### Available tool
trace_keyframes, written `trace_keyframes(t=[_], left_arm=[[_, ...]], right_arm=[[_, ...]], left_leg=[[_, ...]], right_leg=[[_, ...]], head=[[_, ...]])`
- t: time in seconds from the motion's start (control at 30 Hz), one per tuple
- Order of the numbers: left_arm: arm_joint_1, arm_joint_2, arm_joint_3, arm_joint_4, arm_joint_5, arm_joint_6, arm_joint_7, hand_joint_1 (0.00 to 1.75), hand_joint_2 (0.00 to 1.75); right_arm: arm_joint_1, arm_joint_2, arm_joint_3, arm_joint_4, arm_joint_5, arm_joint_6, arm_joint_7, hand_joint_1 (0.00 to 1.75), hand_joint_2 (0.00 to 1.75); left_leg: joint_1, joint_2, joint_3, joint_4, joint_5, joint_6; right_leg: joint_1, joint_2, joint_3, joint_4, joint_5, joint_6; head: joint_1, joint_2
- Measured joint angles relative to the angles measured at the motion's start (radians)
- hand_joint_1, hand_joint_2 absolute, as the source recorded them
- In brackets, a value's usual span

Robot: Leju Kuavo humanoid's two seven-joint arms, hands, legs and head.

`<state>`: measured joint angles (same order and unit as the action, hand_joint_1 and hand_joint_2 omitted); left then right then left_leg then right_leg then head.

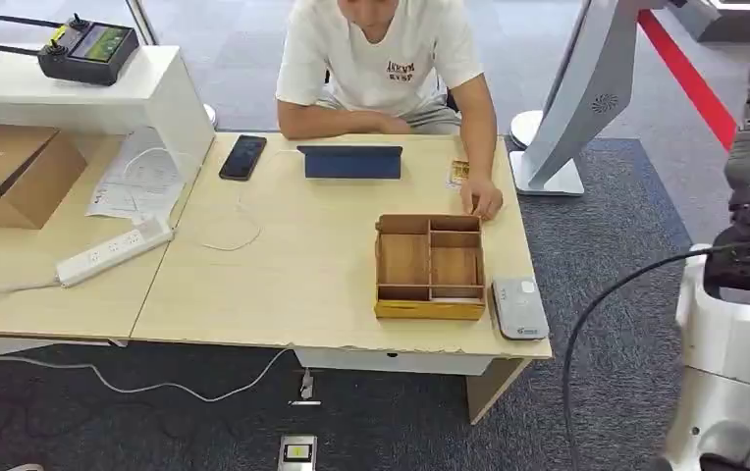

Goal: Pass the card to the sensor for recognition and then transmit it.

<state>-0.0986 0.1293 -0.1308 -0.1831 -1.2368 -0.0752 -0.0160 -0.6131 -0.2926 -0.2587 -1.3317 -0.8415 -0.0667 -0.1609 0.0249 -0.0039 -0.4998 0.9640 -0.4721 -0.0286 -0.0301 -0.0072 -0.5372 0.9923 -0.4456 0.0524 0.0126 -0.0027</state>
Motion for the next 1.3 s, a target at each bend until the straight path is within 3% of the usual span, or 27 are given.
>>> trace_keyframes(t=[0.13, 0.3, 0.4, 0.53, 0.87, 1.3], left_arm=[[-0.002, -0.004, 0.008, 0.0, 0.008, 0.0, 0.01, 0.0, 0.0], [-0.005, -0.01, 0.013, 0.0, 0.009, 0.001, 0.024, 0.0, 0.0], [-0.006, -0.011, 0.02, 0.0, 0.008, 0.001, 0.028, 0.0, 0.0], [-0.007, -0.015, 0.028, 0.0, 0.009, 0.003, 0.031, 0.0, 0.0], [-0.008, -0.019, 0.035, 0.0, 0.005, 0.002, 0.042, 0.0, 0.0], [-0.009, -0.024, 0.035, 0.0, 0.002, 0.004, 0.056, 0.0, 0.0]], right_arm=[[0.032, -0.043, -0.086, 0.044, -0.047, -0.046, -0.026, 0.0, 1.75], [0.06, -0.094, -0.164, 0.218, -0.07, -0.06, -0.094, 0.0, 1.75], [0.072, -0.12, -0.186, 0.351, -0.045, -0.058, -0.134, 0.0, 1.75], [0.095, -0.141, -0.191, 0.528, 0.08, -0.102, -0.185, 0.0, 1.75], [0.202, -0.133, -0.175, 0.851, 0.198, -0.248, -0.052, 0.0, 1.75], [0.306, -0.118, -0.161, 1.013, 0.251, -0.333, 0.024, 0.0, 1.75]], left_leg=[[0.0, 0.0, 0.0, 0.0, 0.0, 0.0], [0.0, 0.0, 0.0, 0.0, 0.0, 0.0], [0.0, 0.0, 0.0, 0.0, 0.0, 0.0], [0.0, 0.0, -0.001, -0.001, 0.0, 0.0], [0.001, -0.001, -0.001, -0.002, 0.0, 0.0], [0.001, 0.0, -0.001, -0.002, 0.0, 0.0]], right_leg=[[0.0, 0.0, 0.0, 0.0, 0.0, 0.0], [0.0, 0.0, 0.0, 0.0, 0.0, 0.0], [0.0, 0.0, 0.0, 0.0, 0.0, 0.0], [0.0, 0.0, 0.0, 0.0, 0.0, 0.0], [0.001, 0.0, -0.001, 0.0, -0.001, -0.001], [0.0, 0.0, 0.0, 0.0, -0.001, -0.001]], head=[[0.0, 0.0], [0.0, 0.0], [0.0, 0.0], [0.0, 0.0], [0.0, 0.0], [0.0, 0.0]])
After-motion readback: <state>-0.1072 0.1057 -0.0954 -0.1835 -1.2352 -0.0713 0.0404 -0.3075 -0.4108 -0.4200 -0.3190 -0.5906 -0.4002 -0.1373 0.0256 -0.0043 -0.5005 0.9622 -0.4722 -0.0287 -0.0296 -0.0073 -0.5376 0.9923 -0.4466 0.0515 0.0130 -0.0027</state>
